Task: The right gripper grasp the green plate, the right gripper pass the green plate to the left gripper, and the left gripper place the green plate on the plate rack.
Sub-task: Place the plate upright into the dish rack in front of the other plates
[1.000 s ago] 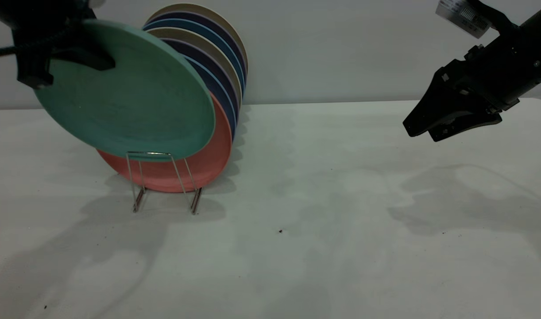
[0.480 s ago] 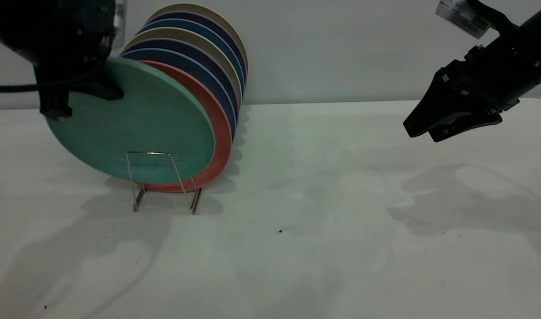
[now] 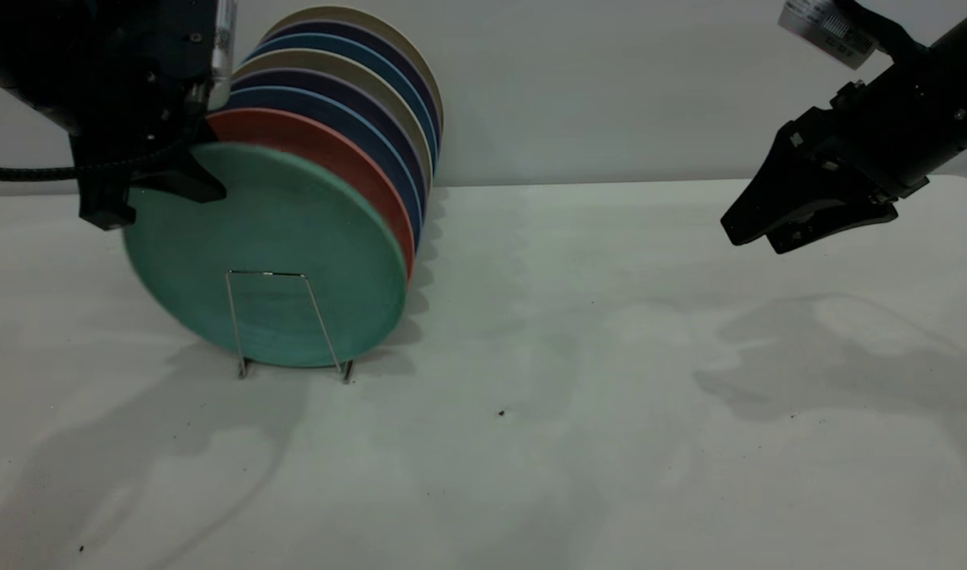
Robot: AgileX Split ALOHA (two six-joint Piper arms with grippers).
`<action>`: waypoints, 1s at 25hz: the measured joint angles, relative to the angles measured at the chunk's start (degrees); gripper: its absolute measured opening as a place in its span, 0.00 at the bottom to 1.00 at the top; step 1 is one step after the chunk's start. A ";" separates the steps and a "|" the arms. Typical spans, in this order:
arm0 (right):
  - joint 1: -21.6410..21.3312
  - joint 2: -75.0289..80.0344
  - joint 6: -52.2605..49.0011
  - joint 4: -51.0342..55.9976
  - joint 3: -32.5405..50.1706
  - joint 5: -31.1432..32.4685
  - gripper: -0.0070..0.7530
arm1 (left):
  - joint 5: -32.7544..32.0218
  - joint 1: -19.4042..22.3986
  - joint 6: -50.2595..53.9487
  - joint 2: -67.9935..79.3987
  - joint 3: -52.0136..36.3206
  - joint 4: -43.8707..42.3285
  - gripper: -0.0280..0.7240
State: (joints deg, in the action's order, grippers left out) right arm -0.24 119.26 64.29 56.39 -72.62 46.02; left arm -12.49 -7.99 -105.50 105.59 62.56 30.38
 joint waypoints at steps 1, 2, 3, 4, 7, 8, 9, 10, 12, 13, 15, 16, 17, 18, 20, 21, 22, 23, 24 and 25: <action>0.00 0.00 0.00 0.00 0.00 0.00 0.75 | 0.00 0.00 0.00 0.00 0.07 0.10 0.53; 0.00 0.00 0.00 0.00 0.00 0.00 0.75 | 0.00 0.00 0.00 0.00 0.07 0.19 0.57; 0.00 0.00 0.00 0.00 0.00 0.00 0.75 | 0.00 0.00 0.00 0.00 0.07 0.26 0.61; 0.00 0.00 0.00 0.00 0.00 0.00 0.75 | 0.00 0.00 0.00 0.00 0.07 0.38 0.63; 0.00 0.00 0.00 0.00 0.00 0.00 0.75 | -0.13 0.00 0.00 -0.06 0.07 1.03 0.70; 0.00 0.00 0.00 0.00 0.00 0.00 0.75 | -0.38 0.00 0.00 -0.17 0.07 1.09 0.71; 0.00 0.00 0.00 0.00 0.00 0.00 0.75 | -1.04 0.00 0.00 -0.29 0.07 1.09 0.73; 0.00 0.00 0.00 0.00 0.00 0.00 0.75 | -1.74 0.00 0.00 -0.61 0.07 1.09 0.74; 0.00 0.00 0.00 0.00 0.00 0.00 0.75 | -2.93 0.00 0.05 -1.39 0.07 1.14 0.76; 0.00 0.00 0.00 0.00 0.00 0.00 0.75 | -3.33 0.00 0.05 -1.71 0.07 1.15 0.77; 0.00 0.00 -0.22 0.00 0.00 0.00 0.75 | -3.50 0.00 0.31 -2.54 0.07 1.33 0.79; 0.00 0.00 -0.45 -0.16 0.00 0.00 0.75 | -3.50 0.00 0.75 -2.74 0.07 1.33 0.80; 0.00 0.00 -0.83 -0.45 0.00 0.00 0.75 | -3.39 0.00 1.29 -2.99 0.07 1.33 0.82; 0.00 0.00 -1.09 -0.76 0.00 0.00 0.75 | -3.12 0.00 2.00 -3.10 0.07 1.33 0.83; 0.00 0.00 -1.85 -1.92 0.00 0.00 0.75 | -2.80 0.00 3.19 -3.17 0.07 1.35 0.84; 0.00 0.00 -2.41 -2.34 0.00 0.00 0.75 | -2.62 0.00 3.82 -3.23 0.07 1.35 0.84; 0.00 0.00 -2.66 -2.61 0.00 0.00 0.75 | -2.55 0.00 4.60 -3.35 0.07 1.35 0.84; 0.00 0.00 -2.88 -2.95 0.00 0.00 0.75 | -2.55 0.00 5.35 -3.59 0.07 1.35 0.85; 0.00 0.00 -2.88 -3.07 0.00 0.00 0.75 | -2.55 0.00 6.06 -3.79 0.07 1.35 0.85; 0.00 0.00 -2.88 -3.13 0.00 0.00 0.75 | -2.61 0.00 6.90 -4.29 0.07 1.35 0.85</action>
State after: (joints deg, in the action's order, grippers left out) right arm -0.24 119.26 61.41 53.26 -72.62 46.02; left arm -15.10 -7.99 -98.60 101.29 62.64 31.73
